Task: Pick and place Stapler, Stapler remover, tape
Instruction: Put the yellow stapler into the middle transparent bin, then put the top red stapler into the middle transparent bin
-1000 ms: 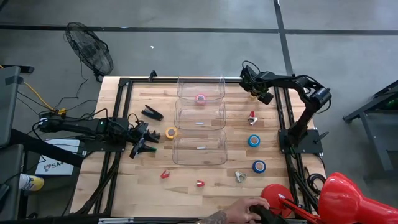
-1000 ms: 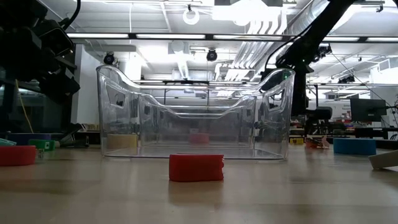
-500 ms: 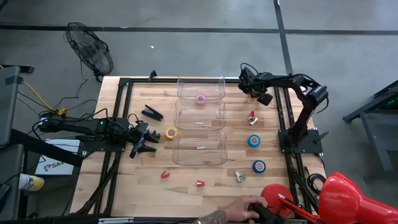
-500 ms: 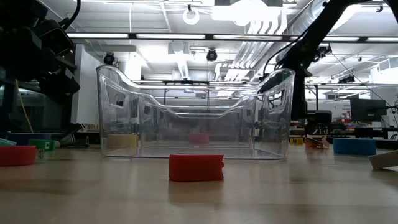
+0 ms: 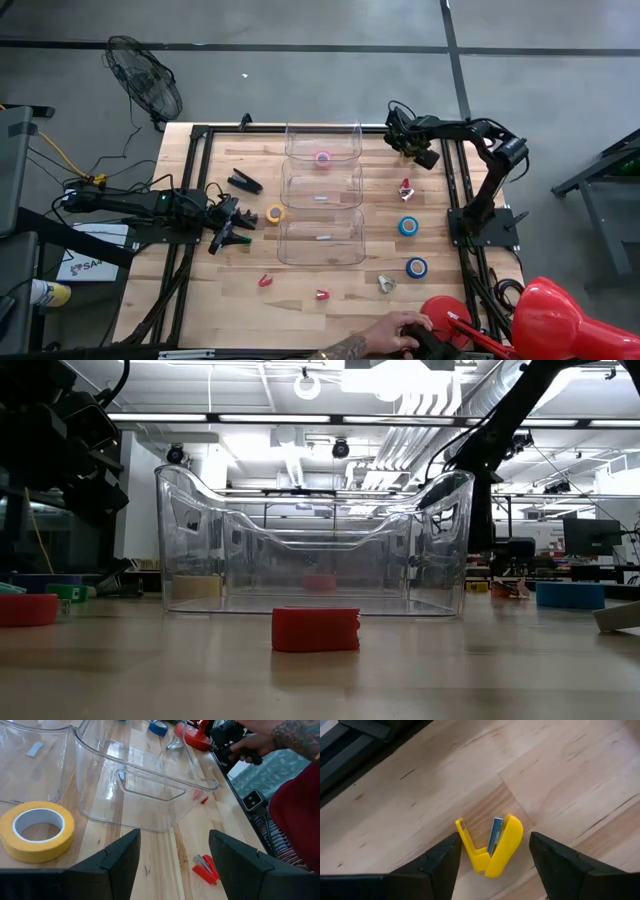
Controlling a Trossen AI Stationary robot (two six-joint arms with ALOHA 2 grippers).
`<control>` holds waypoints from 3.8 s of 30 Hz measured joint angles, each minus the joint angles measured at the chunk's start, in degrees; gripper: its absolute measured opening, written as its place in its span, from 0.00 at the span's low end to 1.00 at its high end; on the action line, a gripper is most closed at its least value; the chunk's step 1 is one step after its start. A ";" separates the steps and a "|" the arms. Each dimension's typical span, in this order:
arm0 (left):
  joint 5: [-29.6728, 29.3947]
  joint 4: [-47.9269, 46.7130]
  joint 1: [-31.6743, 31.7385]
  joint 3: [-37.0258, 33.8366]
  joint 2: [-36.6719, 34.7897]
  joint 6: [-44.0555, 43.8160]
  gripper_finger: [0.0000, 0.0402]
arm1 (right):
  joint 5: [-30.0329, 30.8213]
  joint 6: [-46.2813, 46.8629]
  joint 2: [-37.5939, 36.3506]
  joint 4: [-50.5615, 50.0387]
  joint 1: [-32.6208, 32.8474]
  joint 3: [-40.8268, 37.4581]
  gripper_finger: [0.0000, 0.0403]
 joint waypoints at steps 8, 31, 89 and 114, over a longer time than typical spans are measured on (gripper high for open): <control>0.00 0.00 0.00 0.00 0.02 -0.02 0.58 | 1.67 -1.30 0.11 0.38 -0.15 -0.10 0.41; 0.00 0.00 0.00 0.00 0.02 0.00 0.58 | -1.81 -26.00 -0.28 0.75 3.50 0.07 0.14; 0.00 -0.02 -0.01 0.00 0.02 -0.01 0.58 | -24.24 -71.24 8.27 -4.99 32.87 26.26 0.16; 0.00 -0.02 0.00 0.00 0.01 0.00 0.58 | -19.09 -62.67 9.19 -9.31 33.77 26.26 0.44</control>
